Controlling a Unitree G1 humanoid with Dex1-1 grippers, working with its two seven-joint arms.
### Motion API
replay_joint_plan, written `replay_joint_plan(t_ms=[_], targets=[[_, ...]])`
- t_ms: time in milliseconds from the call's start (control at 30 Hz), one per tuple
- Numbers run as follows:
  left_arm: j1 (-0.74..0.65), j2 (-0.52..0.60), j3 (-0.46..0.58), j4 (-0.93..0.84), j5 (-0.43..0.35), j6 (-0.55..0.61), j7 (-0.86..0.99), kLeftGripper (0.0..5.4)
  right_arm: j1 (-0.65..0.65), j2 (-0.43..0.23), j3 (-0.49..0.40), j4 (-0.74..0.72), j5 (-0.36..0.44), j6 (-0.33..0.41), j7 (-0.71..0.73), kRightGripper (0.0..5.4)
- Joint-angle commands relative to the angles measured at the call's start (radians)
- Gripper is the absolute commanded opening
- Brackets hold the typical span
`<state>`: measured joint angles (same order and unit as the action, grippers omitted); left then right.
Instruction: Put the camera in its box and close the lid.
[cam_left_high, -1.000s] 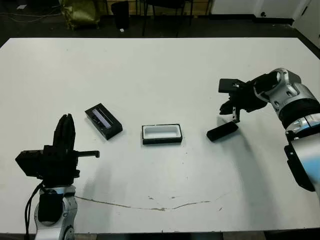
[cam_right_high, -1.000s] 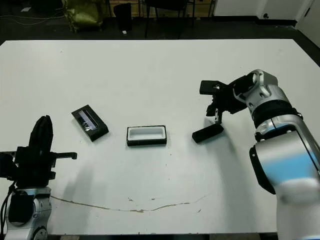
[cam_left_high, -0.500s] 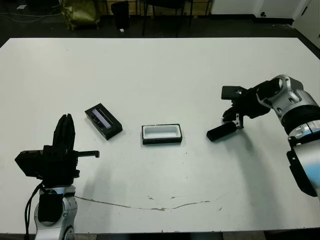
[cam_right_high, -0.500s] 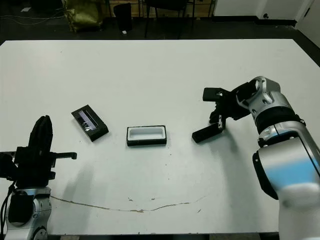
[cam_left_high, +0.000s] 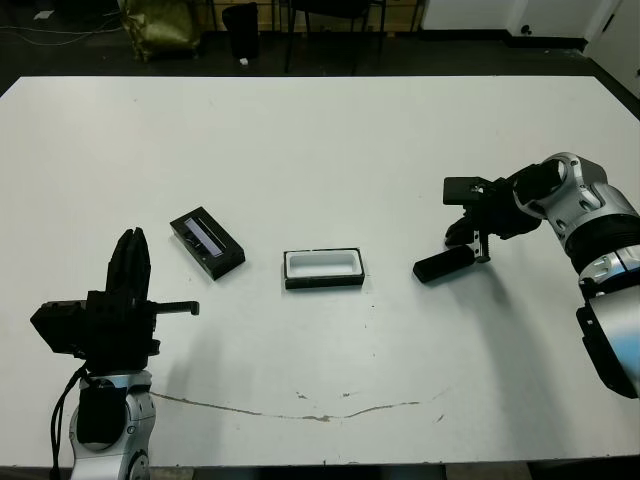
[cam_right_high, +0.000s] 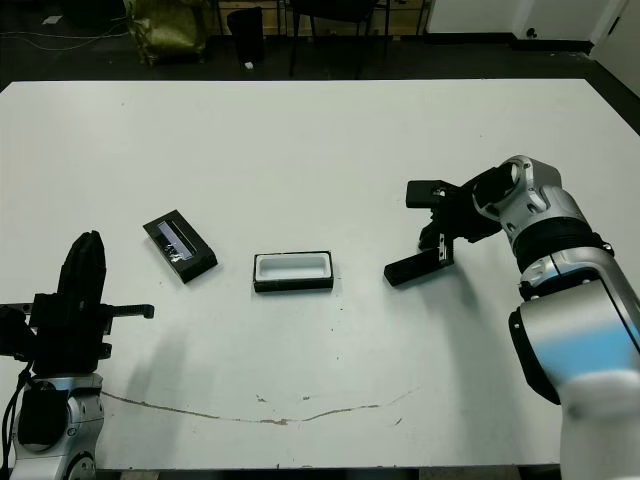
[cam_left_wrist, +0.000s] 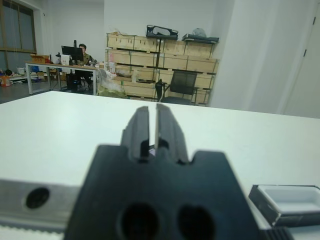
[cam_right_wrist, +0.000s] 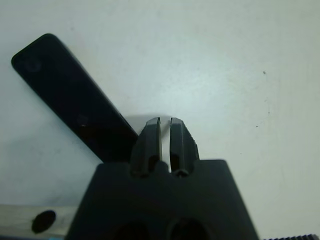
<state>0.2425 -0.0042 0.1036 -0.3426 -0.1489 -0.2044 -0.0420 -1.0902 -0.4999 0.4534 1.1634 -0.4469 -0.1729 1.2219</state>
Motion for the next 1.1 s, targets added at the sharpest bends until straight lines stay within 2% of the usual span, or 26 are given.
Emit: replay_joint_plan(t_ms=[33, 200, 367, 667, 800, 967, 1100], targets=[[0.012, -0.002, 0.001, -0.003, 0.003, 0.018, 0.007, 0.01, 0.041, -0.012, 0.017, -0.020, -0.010, 0.007, 0.043, 0.00], [0.010, 0.005, 0.004, -0.001, 0.002, 0.018, 0.001, 0.01, 0.068, -0.034, 0.012, -0.088, 0.004, 0.030, 0.093, 0.00], [0.000, 0.008, 0.010, 0.027, -0.011, -0.015, -0.016, 0.01, 0.138, -0.072, 0.001, -0.192, 0.039, -0.041, 0.116, 0.00], [0.008, -0.002, 0.004, 0.000, 0.008, 0.008, 0.008, 0.01, 0.209, -0.120, 0.004, -0.351, 0.064, -0.026, 0.162, 0.00], [0.012, -0.001, 0.004, -0.010, 0.009, 0.018, 0.012, 0.01, 0.225, -0.131, 0.004, -0.406, 0.096, 0.028, 0.228, 0.00], [0.007, 0.002, 0.010, 0.005, 0.006, 0.001, 0.006, 0.01, 0.268, -0.159, 0.015, -0.509, 0.090, 0.100, 0.246, 0.00], [0.010, 0.000, 0.009, -0.004, 0.015, 0.012, 0.015, 0.01, 0.294, -0.173, -0.004, -0.539, 0.128, 0.138, 0.266, 0.00]])
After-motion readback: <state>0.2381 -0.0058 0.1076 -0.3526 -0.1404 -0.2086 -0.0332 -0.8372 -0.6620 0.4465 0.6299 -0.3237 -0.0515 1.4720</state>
